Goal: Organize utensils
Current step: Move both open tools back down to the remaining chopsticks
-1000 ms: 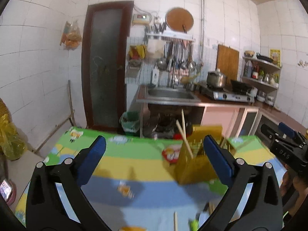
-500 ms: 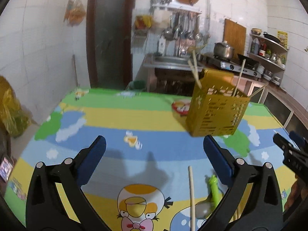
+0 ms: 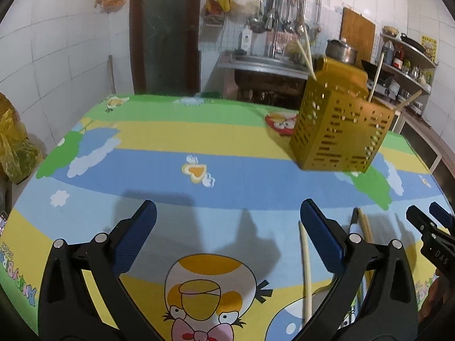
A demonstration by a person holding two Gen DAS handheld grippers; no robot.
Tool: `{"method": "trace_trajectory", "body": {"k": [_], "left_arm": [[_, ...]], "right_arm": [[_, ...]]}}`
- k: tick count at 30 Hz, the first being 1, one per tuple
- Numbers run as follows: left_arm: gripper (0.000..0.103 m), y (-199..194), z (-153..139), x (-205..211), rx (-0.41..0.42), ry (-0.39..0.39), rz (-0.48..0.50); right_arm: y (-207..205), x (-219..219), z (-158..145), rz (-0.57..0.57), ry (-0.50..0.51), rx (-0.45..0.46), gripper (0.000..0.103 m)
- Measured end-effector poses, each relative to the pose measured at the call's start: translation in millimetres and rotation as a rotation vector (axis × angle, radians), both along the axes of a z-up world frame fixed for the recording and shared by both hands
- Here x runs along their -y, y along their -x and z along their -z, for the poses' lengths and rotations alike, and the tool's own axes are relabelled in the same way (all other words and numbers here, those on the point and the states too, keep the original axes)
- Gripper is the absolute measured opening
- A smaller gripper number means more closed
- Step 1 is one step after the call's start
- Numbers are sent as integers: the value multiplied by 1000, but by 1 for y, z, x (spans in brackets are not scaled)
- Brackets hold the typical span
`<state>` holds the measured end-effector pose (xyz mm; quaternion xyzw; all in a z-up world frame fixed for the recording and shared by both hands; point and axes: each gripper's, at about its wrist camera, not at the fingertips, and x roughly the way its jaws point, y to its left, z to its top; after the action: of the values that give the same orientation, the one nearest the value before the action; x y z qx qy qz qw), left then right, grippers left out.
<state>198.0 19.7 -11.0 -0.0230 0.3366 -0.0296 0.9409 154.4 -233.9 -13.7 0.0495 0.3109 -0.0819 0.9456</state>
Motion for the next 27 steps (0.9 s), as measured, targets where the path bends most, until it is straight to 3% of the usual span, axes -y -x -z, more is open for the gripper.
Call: {"method": "trace_trajectory", "body": {"k": [11, 21, 23, 27], "left_arm": [[98, -8, 26, 20, -119, -9, 39], [98, -4, 38, 40, -146, -82, 76], [98, -5, 42, 40, -163, -84, 71], [98, -9, 46, 40, -198, -78, 76]], "right_arm": [[-18, -17, 26, -40, -10, -136, 82], [-24, -30, 39, -36, 13, -238, 80], [-23, -32, 41, -32, -8, -252, 70], [-23, -39, 40, -8, -13, -255, 61]]}}
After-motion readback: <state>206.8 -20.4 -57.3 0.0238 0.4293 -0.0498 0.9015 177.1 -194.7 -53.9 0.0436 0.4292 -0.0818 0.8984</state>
